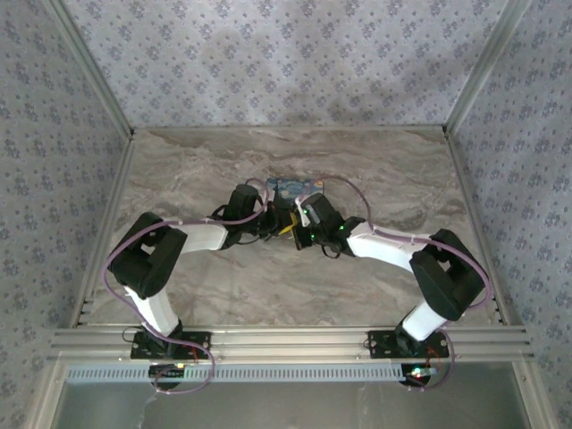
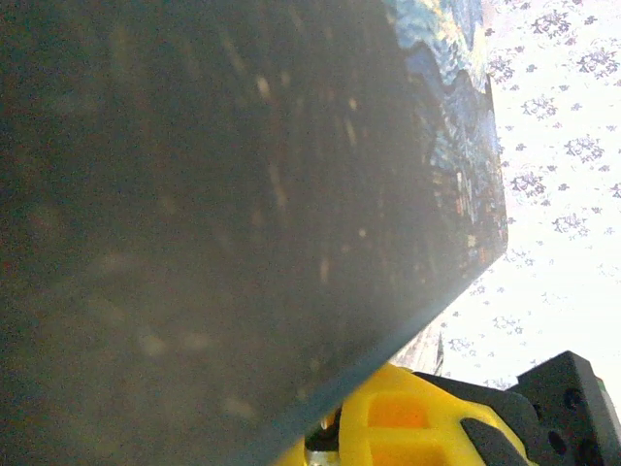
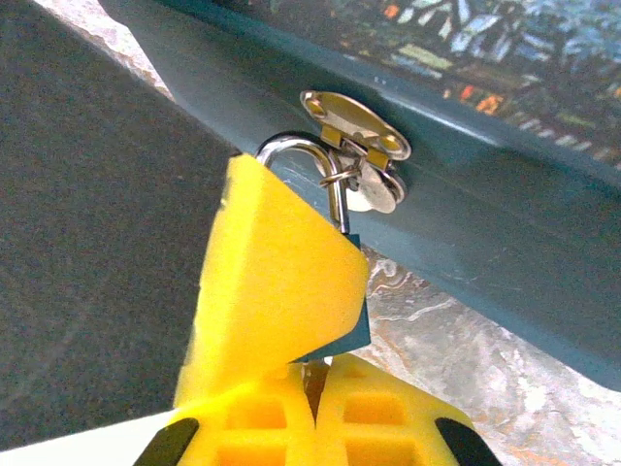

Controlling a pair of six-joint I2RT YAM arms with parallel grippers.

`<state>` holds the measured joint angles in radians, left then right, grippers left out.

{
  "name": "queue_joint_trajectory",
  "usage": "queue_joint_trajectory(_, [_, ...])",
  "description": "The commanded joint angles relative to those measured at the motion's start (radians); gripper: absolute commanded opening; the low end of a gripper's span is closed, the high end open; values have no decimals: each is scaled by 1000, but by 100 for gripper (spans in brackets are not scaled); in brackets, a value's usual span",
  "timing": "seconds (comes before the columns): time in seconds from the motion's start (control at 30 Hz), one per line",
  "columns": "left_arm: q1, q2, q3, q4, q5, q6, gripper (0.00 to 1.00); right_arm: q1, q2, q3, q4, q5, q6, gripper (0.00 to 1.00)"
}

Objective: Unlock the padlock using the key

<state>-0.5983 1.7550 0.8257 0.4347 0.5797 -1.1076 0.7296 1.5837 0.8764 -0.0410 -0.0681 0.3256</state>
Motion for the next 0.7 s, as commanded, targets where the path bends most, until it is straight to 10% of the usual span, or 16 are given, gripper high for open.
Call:
queue_joint_trajectory(0.0, [-1,-26,23,32,37,14,0,-28,-35,-15,60,-124,60,0])
queue_joint_trajectory(0.1, [1,-26,23,36,40,11,0,-48,-31,-19,74,-149,83,0])
queue_joint_trajectory(0.27, [8,-29,17,38,35,6,0,-42,-54,-24,12,-50,61,35])
queue_joint_trajectory(0.67, [19,-29,18,41,49,0,0,5,-112,-11,-63,116,-24,39])
